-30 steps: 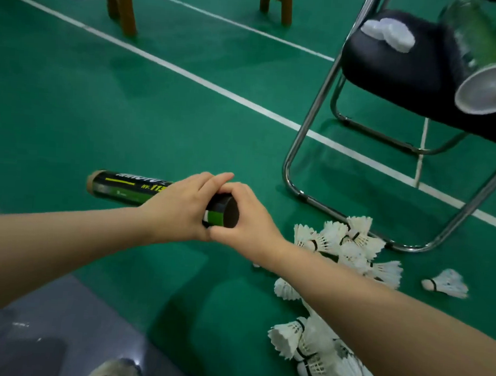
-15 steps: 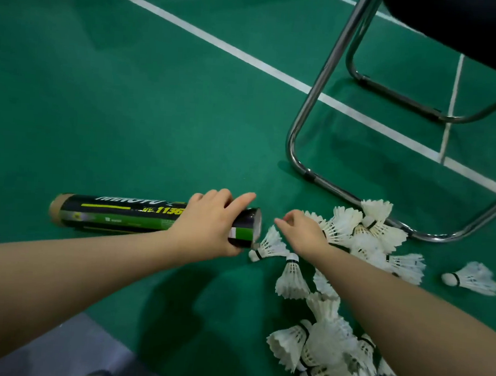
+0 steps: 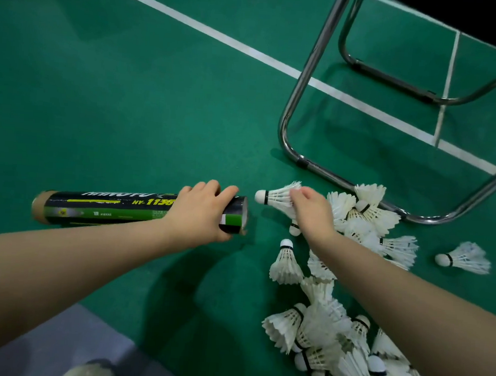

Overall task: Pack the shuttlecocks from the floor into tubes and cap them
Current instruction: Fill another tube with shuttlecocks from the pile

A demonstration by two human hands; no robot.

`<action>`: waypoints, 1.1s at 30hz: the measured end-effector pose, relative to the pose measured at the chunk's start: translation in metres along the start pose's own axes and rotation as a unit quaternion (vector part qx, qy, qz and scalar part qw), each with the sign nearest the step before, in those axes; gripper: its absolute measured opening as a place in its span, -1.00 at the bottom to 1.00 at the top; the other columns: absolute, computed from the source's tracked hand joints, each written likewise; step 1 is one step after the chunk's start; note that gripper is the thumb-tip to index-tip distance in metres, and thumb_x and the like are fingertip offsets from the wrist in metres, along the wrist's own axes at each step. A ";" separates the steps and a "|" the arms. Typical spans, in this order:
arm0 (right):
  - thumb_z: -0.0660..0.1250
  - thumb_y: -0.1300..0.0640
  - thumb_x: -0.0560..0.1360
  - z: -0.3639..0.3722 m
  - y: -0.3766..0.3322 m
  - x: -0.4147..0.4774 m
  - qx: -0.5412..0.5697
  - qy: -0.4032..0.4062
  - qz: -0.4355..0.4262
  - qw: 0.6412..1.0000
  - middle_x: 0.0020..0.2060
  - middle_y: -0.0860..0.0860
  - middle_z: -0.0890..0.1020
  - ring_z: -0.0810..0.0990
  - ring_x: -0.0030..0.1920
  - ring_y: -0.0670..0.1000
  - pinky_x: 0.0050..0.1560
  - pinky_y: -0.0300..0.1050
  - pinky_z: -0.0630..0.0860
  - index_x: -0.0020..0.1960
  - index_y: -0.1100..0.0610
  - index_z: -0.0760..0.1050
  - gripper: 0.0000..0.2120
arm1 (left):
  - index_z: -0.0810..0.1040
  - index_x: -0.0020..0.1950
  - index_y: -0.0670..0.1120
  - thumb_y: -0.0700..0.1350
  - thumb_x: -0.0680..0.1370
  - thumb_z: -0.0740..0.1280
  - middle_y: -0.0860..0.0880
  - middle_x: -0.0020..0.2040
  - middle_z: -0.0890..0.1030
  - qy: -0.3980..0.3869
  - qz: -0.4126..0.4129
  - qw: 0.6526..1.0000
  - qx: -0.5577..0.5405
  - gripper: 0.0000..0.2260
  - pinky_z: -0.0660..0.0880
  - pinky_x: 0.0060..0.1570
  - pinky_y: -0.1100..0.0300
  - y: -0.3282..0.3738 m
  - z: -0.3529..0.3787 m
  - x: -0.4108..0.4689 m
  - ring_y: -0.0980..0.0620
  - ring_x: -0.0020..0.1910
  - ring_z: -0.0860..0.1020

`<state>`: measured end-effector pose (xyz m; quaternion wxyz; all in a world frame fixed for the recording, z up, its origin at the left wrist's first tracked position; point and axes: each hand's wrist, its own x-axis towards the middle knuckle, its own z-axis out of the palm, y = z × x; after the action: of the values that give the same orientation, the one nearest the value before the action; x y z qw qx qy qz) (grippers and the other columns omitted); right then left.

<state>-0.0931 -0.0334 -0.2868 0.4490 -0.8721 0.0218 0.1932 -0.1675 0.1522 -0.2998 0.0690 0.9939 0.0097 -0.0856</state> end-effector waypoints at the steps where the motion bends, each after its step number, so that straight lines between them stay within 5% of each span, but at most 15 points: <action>1: 0.12 0.08 0.60 -0.005 -0.005 -0.009 0.037 0.020 -0.006 0.999 -0.35 0.03 0.38 0.28 -0.36 -0.03 -0.36 -0.13 0.19 -0.18 0.21 0.42 -0.73 | 0.20 0.39 0.06 0.27 0.33 0.36 -0.05 0.11 0.41 -0.004 -0.006 1.000 -0.001 -0.28 0.35 0.07 0.04 -0.001 -0.001 -0.001 -0.09 0.11 0.41; 7: 0.17 0.08 0.59 -0.006 -0.008 -0.061 0.043 -0.081 -0.075 0.993 -0.40 -0.01 0.45 0.36 -0.36 -0.03 -0.30 -0.13 0.31 -0.27 0.12 0.48 -0.71 | 0.25 0.34 0.06 0.29 0.30 0.36 -0.02 0.05 0.41 -0.014 -0.002 1.000 -0.018 -0.31 0.36 0.02 0.05 0.017 -0.009 -0.011 -0.08 0.07 0.42; 12: 0.18 0.00 0.58 0.003 -0.009 -0.058 0.098 -0.173 0.005 0.980 -0.08 0.06 0.63 0.53 -0.05 0.00 0.05 -0.06 0.38 0.03 0.16 0.59 -0.70 | 0.27 0.31 0.07 0.29 0.29 0.38 -0.01 0.03 0.41 -0.008 0.018 0.999 -0.038 -0.32 0.38 0.02 0.05 0.037 -0.020 -0.014 -0.07 0.05 0.43; 15: 0.21 -0.19 0.50 0.000 -0.008 -0.052 0.178 -0.290 0.085 0.936 0.20 -0.01 0.58 0.47 0.27 -0.01 0.30 0.04 0.27 0.28 0.04 0.47 -0.55 | 0.29 0.30 0.06 0.28 0.29 0.38 0.00 0.00 0.41 0.002 0.021 0.999 -0.050 -0.33 0.37 -0.01 0.06 0.040 -0.025 -0.014 -0.07 0.04 0.44; 19: 0.27 0.03 0.48 -0.001 -0.005 -0.050 0.180 -0.419 0.062 0.888 0.06 -0.07 0.59 0.52 0.14 -0.09 0.24 -0.06 0.39 0.21 0.04 0.45 -0.69 | 0.27 0.31 0.06 0.31 0.28 0.36 -0.01 0.01 0.41 -0.011 0.041 0.998 -0.041 -0.31 0.37 -0.02 0.06 0.048 -0.021 -0.015 -0.07 0.05 0.44; 22: 0.26 -0.06 0.48 0.004 -0.004 -0.046 0.197 -0.322 0.051 0.925 0.08 0.20 0.58 0.56 0.07 0.17 0.25 0.11 0.44 0.14 0.07 0.52 -0.69 | 0.28 0.29 0.06 0.30 0.29 0.36 0.01 -0.03 0.39 -0.019 0.042 0.998 -0.040 -0.33 0.35 -0.03 0.06 0.052 -0.018 -0.012 -0.07 0.04 0.44; 25: 0.12 -0.06 0.59 -0.009 0.005 -0.035 0.255 -0.119 0.086 0.956 -0.35 0.13 0.56 0.56 -0.16 0.15 0.15 0.06 0.45 -0.15 0.12 0.56 -0.65 | 0.28 0.29 0.04 0.29 0.29 0.37 -0.01 0.01 0.41 -0.013 0.028 0.999 -0.045 -0.33 0.37 -0.02 0.06 0.047 -0.019 -0.008 -0.08 0.04 0.44; 27: 0.15 0.01 0.59 -0.020 0.026 -0.029 0.118 -0.065 0.045 0.990 -0.37 0.01 0.52 0.56 -0.18 0.04 0.00 -0.06 0.48 -0.15 0.10 0.53 -0.73 | 0.28 0.30 0.04 0.30 0.29 0.37 -0.02 0.02 0.42 -0.022 0.025 0.999 -0.037 -0.32 0.37 -0.04 0.06 0.045 -0.015 -0.010 -0.08 0.02 0.44; 29: 0.26 0.03 0.52 -0.023 0.046 -0.033 -0.123 -0.106 -0.053 0.985 -0.16 -0.05 0.56 0.52 -0.14 -0.05 -0.13 -0.18 0.46 0.04 0.04 0.51 -0.85 | 0.27 0.31 0.04 0.31 0.30 0.36 -0.02 0.01 0.41 -0.034 0.032 0.999 -0.021 -0.32 0.36 -0.04 0.06 0.045 -0.008 -0.015 -0.08 0.02 0.43; 31: 0.33 0.00 0.47 -0.013 0.073 -0.042 -0.347 -0.172 -0.136 0.912 0.18 -0.02 0.50 0.49 0.08 -0.03 0.05 -0.17 0.47 0.34 -0.04 0.35 -0.55 | 0.26 0.32 0.06 0.30 0.30 0.36 -0.01 0.03 0.41 -0.046 0.038 0.998 -0.013 -0.31 0.36 -0.01 0.06 0.047 -0.003 -0.018 -0.07 0.05 0.43; 33: 0.32 0.04 0.49 -0.001 0.094 -0.048 -0.442 -0.192 -0.182 0.857 0.37 0.05 0.33 0.44 0.21 0.09 0.21 -0.04 0.43 0.47 -0.07 0.14 -0.38 | 0.25 0.33 0.08 0.31 0.29 0.36 -0.01 0.06 0.41 -0.052 0.040 0.998 -0.011 -0.30 0.37 0.03 0.05 0.049 0.001 -0.020 -0.06 0.08 0.42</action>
<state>-0.1568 -0.0970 -0.3418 0.0384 -0.9127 -0.3119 0.2613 -0.1860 0.1037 -0.2903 0.0839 0.9868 -0.0331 -0.1347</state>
